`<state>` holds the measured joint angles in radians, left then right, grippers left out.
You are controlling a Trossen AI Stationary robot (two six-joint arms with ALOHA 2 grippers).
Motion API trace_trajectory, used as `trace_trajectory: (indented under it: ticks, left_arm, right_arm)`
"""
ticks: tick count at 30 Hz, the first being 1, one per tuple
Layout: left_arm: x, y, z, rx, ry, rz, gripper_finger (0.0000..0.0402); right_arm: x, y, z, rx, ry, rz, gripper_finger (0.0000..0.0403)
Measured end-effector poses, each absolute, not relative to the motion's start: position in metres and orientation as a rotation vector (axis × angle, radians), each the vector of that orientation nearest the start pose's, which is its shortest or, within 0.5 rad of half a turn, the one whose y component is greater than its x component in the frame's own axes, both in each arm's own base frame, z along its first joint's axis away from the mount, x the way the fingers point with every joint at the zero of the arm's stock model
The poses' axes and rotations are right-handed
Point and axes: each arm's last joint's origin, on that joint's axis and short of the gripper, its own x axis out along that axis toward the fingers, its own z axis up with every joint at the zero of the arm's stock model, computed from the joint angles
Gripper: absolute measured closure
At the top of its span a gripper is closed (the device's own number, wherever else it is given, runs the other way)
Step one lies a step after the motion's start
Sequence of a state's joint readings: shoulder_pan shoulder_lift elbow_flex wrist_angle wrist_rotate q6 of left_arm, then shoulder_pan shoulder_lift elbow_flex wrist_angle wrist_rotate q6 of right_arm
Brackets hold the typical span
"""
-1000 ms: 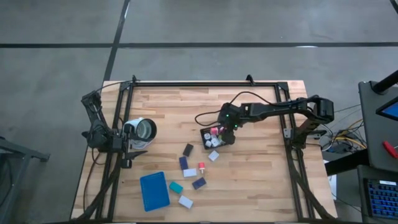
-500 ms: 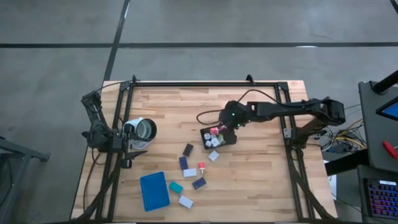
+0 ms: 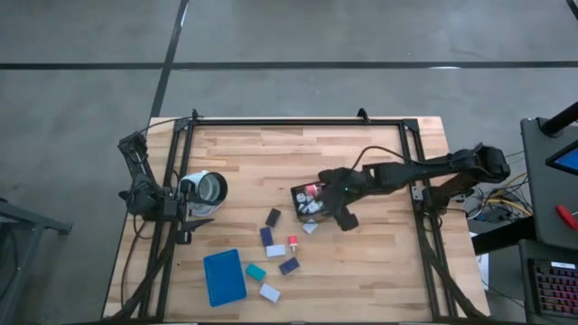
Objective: Pick & Place Office items
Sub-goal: Put the white charger adapter into the black bin
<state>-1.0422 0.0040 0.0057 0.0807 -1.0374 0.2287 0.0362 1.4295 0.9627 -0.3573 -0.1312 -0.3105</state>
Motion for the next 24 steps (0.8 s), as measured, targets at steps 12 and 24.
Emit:
trace_trajectory:
  ticks: [12, 24]
  left_arm:
    - [0.063, -0.059, 0.172, 0.157, -0.042, 0.000, 0.0177]
    - [0.063, -0.059, 0.172, 0.157, -0.042, 0.000, 0.0177]
  right_arm:
    - [0.318, 0.028, 0.199, -0.500, 0.802, 0.442, 0.0197]
    - [0.344, 0.046, 0.174, -0.587, 0.837, 0.542, 0.0199]
